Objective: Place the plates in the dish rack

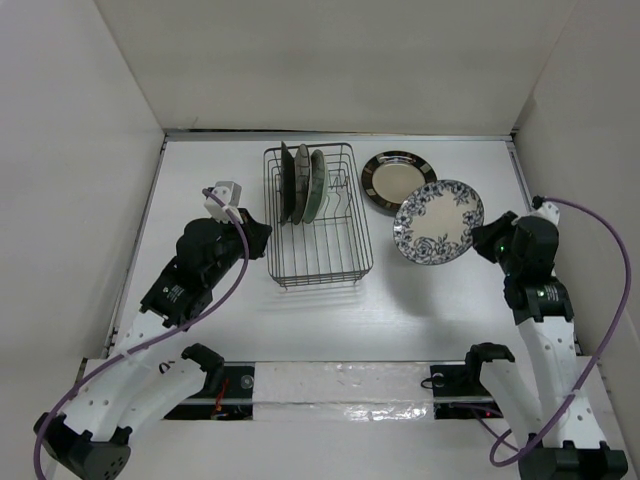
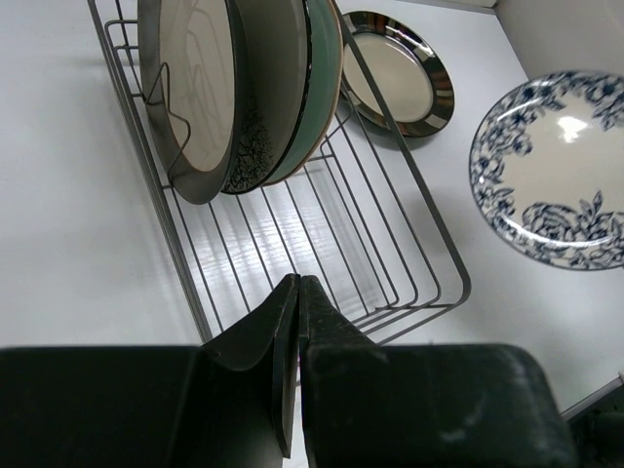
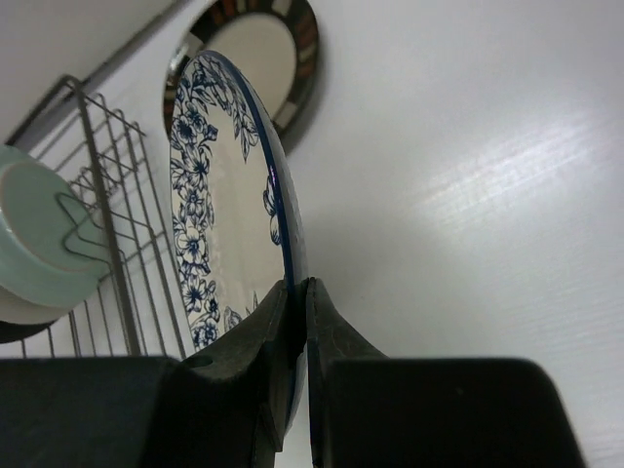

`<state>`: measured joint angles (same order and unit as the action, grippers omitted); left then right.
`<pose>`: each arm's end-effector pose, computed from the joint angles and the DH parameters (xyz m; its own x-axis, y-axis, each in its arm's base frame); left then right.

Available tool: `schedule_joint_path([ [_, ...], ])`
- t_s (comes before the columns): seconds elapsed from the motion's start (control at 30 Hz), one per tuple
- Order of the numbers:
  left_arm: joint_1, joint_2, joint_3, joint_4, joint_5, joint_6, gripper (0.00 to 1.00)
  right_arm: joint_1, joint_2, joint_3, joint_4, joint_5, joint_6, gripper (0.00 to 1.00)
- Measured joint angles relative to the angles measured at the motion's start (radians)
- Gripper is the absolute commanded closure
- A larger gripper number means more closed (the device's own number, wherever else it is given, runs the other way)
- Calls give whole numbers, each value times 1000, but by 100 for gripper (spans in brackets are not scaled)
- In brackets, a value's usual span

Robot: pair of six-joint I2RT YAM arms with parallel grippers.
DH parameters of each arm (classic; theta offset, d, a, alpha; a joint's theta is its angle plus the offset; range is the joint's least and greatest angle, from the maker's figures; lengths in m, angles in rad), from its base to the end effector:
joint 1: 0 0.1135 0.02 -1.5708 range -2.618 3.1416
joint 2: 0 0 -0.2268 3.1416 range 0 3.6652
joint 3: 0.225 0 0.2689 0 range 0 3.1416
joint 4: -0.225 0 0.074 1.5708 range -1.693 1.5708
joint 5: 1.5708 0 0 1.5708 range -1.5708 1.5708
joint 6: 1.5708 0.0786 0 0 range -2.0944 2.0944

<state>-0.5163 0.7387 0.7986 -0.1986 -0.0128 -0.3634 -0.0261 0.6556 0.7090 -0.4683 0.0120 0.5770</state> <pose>0.2279 -0.1282 0.3207 -0.2839 -0.2475 -0.9263 0.4084 0.8429 -0.3504 0.2383 -0.0072 0.2642 -0.3175 0.5540 -0.7696 0.2509 0.8318 0.4952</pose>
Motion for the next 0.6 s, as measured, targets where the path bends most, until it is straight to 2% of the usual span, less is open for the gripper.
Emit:
schedule_joint_path([
  [0.3, 10, 6, 0, 0, -1, 0, 100, 21, 232, 280, 37, -19, -31, 100],
  [0.6, 14, -2, 0, 0, 0, 0, 99, 259, 570, 505, 92, 52, -50, 100],
])
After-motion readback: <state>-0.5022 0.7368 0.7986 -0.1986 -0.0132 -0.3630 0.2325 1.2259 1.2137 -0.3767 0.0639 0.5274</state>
